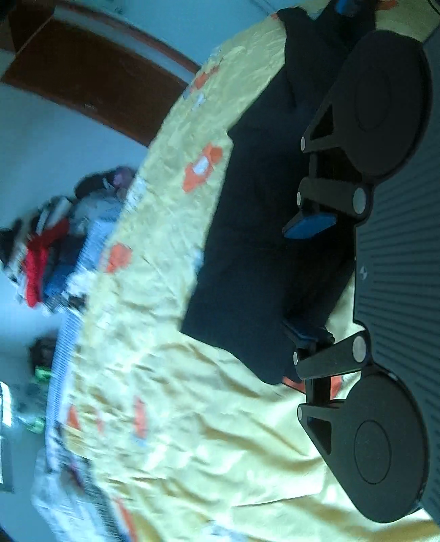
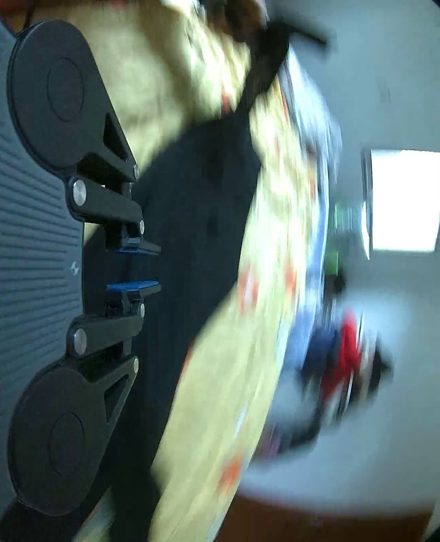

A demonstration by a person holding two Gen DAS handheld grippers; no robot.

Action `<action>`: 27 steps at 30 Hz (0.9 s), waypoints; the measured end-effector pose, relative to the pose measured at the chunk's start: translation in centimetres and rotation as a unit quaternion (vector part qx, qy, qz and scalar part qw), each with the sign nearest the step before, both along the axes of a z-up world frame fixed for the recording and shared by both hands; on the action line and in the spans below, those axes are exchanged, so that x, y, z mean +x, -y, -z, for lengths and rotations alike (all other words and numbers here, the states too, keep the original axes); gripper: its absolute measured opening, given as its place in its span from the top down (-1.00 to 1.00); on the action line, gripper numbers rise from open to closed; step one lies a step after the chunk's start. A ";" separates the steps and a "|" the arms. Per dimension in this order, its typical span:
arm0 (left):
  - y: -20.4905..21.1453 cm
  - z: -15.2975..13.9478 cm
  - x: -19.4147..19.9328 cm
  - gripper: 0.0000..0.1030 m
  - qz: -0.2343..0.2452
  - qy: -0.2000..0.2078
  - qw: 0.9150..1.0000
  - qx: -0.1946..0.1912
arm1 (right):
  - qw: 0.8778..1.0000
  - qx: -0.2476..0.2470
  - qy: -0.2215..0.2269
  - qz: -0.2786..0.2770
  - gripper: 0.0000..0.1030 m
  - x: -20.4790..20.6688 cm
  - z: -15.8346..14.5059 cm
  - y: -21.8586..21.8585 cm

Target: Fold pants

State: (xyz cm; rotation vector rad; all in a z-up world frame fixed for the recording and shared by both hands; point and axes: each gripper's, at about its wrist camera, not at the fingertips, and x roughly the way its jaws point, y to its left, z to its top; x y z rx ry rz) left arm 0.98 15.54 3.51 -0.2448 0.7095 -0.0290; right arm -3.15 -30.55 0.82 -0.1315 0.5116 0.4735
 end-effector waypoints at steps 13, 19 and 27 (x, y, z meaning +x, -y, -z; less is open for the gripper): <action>15.5 -0.4 1.0 -0.47 0.202 0.055 0.978 0.022 | 0.969 0.102 -0.065 0.216 0.62 -0.5 2.3 13.3; 22.3 2.1 0.5 -0.48 0.273 0.069 0.956 0.077 | 0.922 0.287 -0.041 0.255 0.02 5.2 2.0 19.2; 26.1 4.9 0.8 -0.53 0.320 0.055 0.938 0.121 | 0.828 0.431 -0.102 0.343 0.03 11.1 7.1 23.4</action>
